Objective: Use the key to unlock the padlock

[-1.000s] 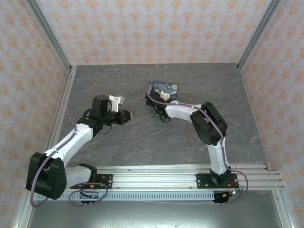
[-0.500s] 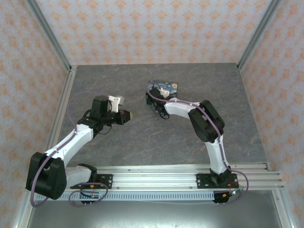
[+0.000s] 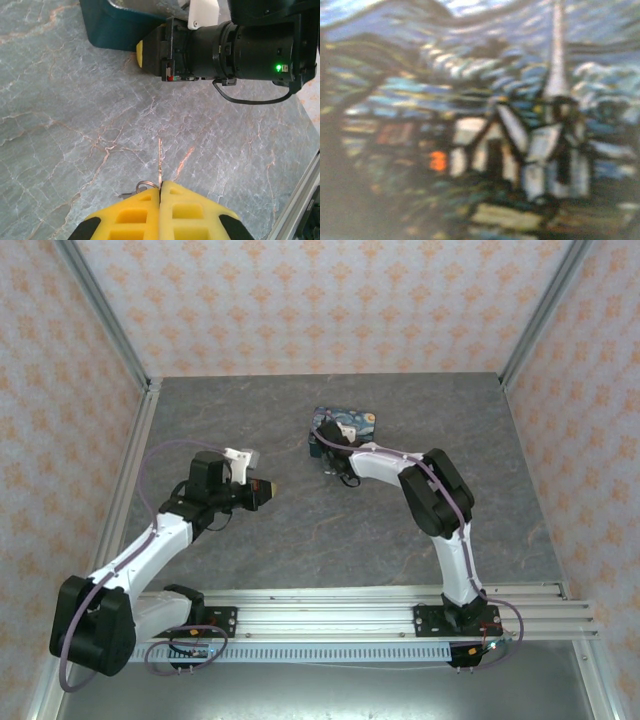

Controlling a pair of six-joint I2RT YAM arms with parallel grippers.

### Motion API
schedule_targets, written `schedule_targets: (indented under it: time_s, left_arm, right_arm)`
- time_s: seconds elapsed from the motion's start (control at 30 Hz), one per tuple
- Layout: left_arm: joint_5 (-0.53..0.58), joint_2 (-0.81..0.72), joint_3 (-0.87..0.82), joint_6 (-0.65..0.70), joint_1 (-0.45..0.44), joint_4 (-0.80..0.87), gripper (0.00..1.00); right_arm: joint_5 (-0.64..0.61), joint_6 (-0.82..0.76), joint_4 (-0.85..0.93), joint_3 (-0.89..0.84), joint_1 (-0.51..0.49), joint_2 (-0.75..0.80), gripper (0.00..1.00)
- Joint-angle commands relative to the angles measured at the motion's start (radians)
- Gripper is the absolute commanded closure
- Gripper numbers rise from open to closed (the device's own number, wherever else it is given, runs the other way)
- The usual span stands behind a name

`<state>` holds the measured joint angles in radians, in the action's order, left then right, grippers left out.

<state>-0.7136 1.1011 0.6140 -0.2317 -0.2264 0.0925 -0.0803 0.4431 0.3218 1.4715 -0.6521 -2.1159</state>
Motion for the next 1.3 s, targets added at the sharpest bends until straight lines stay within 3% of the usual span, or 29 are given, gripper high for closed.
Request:
schedule_targets:
  time_s: [0.0,0.2,0.47,0.63,0.97,1.27]
  left_arm:
    - [0.001,-0.012,-0.001,0.091,0.006,0.066,1.0]
    - [0.006,0.007,0.0,0.071,-0.02,0.082,1.0]
    - [0.103,0.049,-0.029,-0.003,-0.159,-0.076,1.0]
    - [0.132,0.045,-0.103,-0.094,-0.163,-0.246,1.0]
    - [0.111,0.022,-0.138,-0.159,-0.165,-0.309,1.0]
    - [0.124,0.012,-0.22,-0.268,-0.169,-0.495,1.0]
  right_arm:
    - [0.095,-0.07,0.036,-0.01,0.002,0.092,0.94]
    - [0.216,-0.099,0.095,-0.032,0.005,0.16,0.99]
    - [0.411,-0.05,0.216,-0.01,0.01,0.186,1.0]
    - [0.489,0.024,0.259,-0.011,0.026,0.203,1.0]
    - [0.584,0.157,0.254,-0.019,0.046,0.248,1.0]
    - [0.629,0.235,0.255,-0.008,0.046,0.273,1.0]
